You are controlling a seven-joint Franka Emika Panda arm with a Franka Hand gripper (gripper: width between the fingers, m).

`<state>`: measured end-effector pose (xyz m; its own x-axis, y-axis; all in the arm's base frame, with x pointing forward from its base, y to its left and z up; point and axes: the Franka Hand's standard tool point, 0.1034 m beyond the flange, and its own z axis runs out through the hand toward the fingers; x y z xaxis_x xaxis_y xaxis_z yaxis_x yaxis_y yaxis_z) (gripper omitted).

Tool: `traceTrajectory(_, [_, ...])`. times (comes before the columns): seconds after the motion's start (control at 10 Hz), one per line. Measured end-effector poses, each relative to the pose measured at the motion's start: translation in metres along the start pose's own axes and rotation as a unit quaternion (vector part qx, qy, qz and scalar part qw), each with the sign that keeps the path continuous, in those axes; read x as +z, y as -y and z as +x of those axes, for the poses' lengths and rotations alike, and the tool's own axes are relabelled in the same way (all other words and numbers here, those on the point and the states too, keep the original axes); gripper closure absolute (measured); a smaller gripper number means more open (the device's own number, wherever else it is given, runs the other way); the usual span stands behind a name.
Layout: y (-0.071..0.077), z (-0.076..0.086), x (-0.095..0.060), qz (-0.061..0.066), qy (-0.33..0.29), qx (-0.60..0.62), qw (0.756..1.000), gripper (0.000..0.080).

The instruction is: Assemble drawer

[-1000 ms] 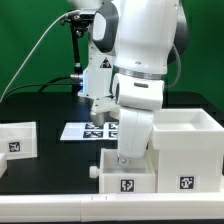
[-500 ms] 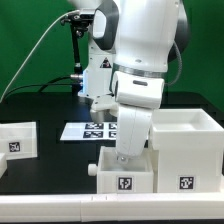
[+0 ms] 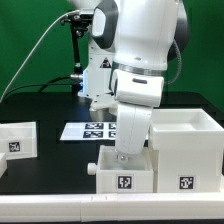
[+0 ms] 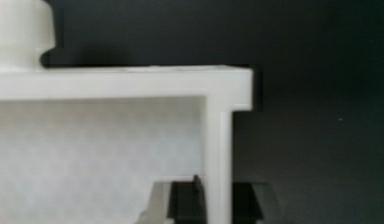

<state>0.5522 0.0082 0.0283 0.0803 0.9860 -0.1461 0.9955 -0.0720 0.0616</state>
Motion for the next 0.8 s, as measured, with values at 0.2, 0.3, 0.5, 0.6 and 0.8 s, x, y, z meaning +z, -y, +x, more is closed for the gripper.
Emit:
traceTrajectory(0.2, [0.002,-0.001,0.001,0.004,0.001,0.0,1.0,0.0765])
traceTrajectory(0.3, [0.003,-0.001,0.002,0.005,0.002,0.0,1.0,0.0765])
traceTrajectory(0.5, [0.003,-0.001,0.002,0.005,0.002,0.0,1.0,0.0765])
traceTrajectory(0.6, [0.003,-0.001,0.002,0.005,0.002,0.001,1.0,0.0583])
traceTrajectory(0.8, [0.005,-0.016,0.0,0.043,0.023,-0.003,0.999,0.0447])
